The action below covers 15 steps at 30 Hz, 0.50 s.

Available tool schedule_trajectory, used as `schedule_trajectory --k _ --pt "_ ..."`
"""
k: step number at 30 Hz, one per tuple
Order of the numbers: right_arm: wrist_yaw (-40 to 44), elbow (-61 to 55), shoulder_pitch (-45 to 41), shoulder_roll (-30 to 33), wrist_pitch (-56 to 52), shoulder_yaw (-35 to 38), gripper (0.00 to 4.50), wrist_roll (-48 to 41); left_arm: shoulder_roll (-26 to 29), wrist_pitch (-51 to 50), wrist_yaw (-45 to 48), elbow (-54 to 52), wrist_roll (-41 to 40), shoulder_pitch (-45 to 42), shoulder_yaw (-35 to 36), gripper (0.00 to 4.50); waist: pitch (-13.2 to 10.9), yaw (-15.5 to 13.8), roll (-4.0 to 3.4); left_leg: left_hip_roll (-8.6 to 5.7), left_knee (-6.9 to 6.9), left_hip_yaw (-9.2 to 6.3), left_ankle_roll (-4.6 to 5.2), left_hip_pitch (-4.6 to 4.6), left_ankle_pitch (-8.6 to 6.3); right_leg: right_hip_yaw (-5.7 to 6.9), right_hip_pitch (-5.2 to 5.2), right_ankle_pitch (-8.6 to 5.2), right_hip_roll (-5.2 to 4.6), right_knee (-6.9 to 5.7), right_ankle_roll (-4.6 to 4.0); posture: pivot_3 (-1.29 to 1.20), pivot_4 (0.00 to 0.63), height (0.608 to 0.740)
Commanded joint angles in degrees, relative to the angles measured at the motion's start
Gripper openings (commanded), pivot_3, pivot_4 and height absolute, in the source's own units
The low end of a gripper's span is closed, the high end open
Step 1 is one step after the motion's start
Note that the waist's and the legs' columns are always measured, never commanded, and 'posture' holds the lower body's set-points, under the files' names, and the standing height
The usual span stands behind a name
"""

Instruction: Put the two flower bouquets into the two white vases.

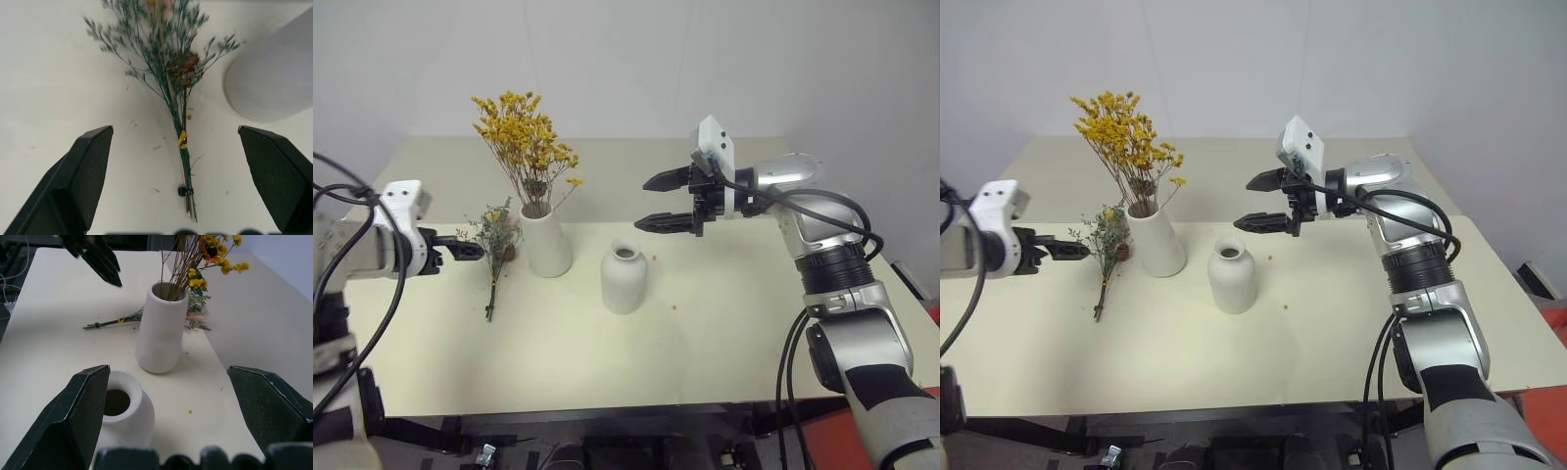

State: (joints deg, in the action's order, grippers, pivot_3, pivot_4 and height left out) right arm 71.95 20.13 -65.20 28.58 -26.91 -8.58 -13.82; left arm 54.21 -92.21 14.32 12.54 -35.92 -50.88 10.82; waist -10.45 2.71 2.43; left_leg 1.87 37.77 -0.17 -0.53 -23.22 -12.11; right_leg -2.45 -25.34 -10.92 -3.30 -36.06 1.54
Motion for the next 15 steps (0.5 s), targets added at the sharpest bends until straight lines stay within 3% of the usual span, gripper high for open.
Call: schedule_trajectory --k 1,13,15 --pt "-0.28 -2.85 -0.17 1.29 -0.90 1.66 4.50 -1.24 -1.79 -0.29 -1.40 9.79 2.31 -7.47 -8.08 4.47 0.00 -0.19 0.00 -0.01 0.00 -0.02 -0.01 -0.03 0.00 0.01 -0.02 0.00 0.00 -0.02 0.00 0.00 0.150 0.740" --pt "-1.37 -5.22 0.93 2.58 -2.31 2.29 4.50 -2.18 -9.31 9.77 6.16 34.14 16.90 -17.14 -20.65 4.47 -0.01 -0.19 0.01 -0.04 0.02 -0.01 -0.01 -0.19 0.00 0.00 -0.17 0.01 0.00 -0.06 -0.01 0.00 0.150 0.740" --pt "-1.57 -5.76 1.17 2.76 -2.65 2.38 4.50 -2.49 -10.06 11.31 6.81 36.63 18.87 -18.08 -20.82 4.07 -0.01 -0.23 0.02 -0.07 0.02 0.00 -0.01 -0.21 0.00 0.00 -0.17 0.00 -0.02 -0.04 0.00 0.00 0.150 0.740"
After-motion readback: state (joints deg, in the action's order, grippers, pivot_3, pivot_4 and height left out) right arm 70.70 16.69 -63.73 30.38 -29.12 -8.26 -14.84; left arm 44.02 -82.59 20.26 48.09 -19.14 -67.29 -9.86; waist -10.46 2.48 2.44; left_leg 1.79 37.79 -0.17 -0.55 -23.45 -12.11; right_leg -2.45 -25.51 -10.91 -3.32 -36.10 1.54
